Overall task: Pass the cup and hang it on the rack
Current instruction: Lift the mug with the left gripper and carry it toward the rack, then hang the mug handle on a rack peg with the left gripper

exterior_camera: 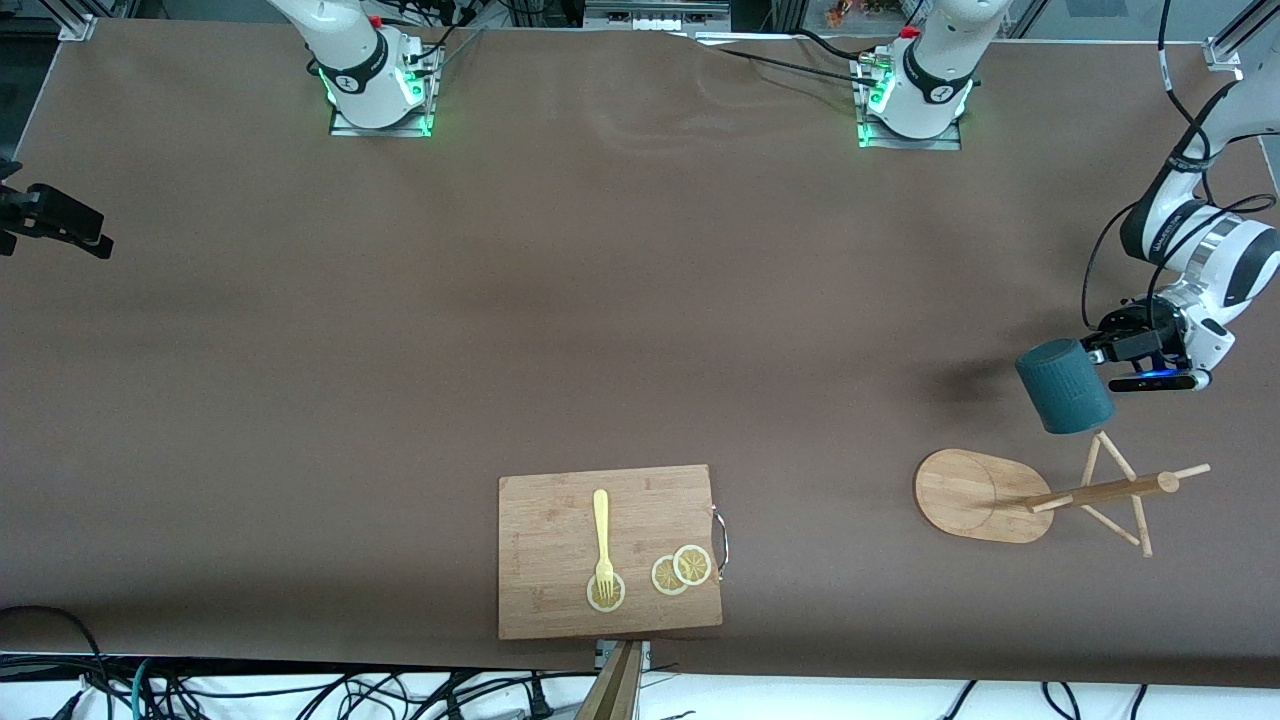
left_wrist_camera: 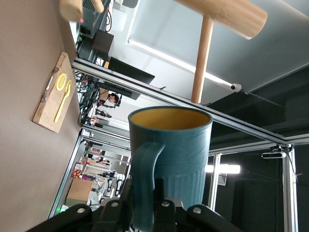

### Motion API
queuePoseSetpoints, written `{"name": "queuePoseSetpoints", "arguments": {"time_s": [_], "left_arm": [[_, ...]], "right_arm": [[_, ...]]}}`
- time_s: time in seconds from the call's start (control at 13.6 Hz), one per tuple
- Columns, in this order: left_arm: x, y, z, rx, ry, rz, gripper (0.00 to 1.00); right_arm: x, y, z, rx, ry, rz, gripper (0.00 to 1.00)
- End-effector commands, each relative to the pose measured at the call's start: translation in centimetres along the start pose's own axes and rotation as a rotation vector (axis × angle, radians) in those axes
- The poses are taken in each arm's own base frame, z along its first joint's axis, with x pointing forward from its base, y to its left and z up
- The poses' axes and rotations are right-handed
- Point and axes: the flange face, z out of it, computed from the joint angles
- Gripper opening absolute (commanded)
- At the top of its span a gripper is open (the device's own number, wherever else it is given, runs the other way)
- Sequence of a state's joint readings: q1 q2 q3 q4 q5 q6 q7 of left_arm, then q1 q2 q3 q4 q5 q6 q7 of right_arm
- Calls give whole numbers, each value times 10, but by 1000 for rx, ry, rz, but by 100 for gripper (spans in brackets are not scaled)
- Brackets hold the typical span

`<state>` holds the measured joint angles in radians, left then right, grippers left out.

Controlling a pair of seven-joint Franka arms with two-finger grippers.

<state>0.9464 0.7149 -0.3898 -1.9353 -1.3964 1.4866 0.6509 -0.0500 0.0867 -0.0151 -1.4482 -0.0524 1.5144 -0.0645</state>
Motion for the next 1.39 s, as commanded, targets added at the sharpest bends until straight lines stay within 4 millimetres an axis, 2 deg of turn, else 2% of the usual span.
{"name": "queuePoseSetpoints", "arguments": {"time_s": [0.0, 0.29, 0.37, 0.73, 0.88, 1.32], "left_arm": [[10, 10, 2, -12, 5, -23, 0], [22, 13, -5, 9, 45, -20, 0], [26, 19, -6, 18, 54, -20, 0], [39, 26, -5, 52, 85, -22, 0], [44, 22, -6, 60, 98, -29, 0], [59, 25, -10, 75, 122, 9, 0]], "right_arm": [[-3, 3, -2, -5, 0, -8, 100], [-3, 3, -2, -5, 0, -9, 100], [-3, 3, -2, -5, 0, -9, 100], [-3, 3, -2, -5, 0, -9, 100], [-3, 3, -2, -4, 0, -8, 100], [-3, 4, -2, -5, 0, -8, 100]]}}
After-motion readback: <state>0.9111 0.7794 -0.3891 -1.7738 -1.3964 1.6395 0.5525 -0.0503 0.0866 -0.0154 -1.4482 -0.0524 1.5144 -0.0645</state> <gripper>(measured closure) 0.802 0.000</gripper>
